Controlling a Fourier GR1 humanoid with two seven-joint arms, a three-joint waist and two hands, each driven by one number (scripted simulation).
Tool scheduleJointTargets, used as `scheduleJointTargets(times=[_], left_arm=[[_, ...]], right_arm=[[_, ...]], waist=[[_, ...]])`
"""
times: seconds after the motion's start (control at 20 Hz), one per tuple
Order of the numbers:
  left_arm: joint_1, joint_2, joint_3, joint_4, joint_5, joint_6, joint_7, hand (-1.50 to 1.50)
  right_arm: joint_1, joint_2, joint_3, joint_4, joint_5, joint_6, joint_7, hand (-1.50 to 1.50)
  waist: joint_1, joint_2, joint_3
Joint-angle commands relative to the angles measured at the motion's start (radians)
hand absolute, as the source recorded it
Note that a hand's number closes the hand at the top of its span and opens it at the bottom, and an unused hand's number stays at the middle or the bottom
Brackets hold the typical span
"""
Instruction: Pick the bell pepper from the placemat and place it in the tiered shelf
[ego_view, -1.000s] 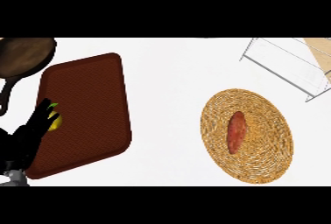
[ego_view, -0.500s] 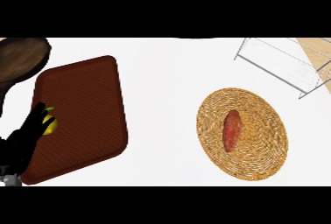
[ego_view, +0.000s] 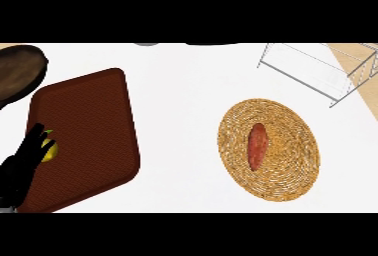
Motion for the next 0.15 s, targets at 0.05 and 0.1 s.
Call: scheduleJointTargets(times=[0.05,0.1], left_arm=[[0.042,0.015,0.028,0.009,0.018,-0.022,-0.018,0.0],[0.01,0.01,0.018,0.01,0.002,0.0,0.003,0.0]], right_arm=[[0.102,-0.162,-0.196,-0.11,-0.131,0.266,0.084,-1.5],[0.11,-0.155,-0.227,-0.172,-0.153,0.301,0.13,-1.5]], waist=[[-0.003,0.002,-0.001],[-0.006,0.003,-0.001]])
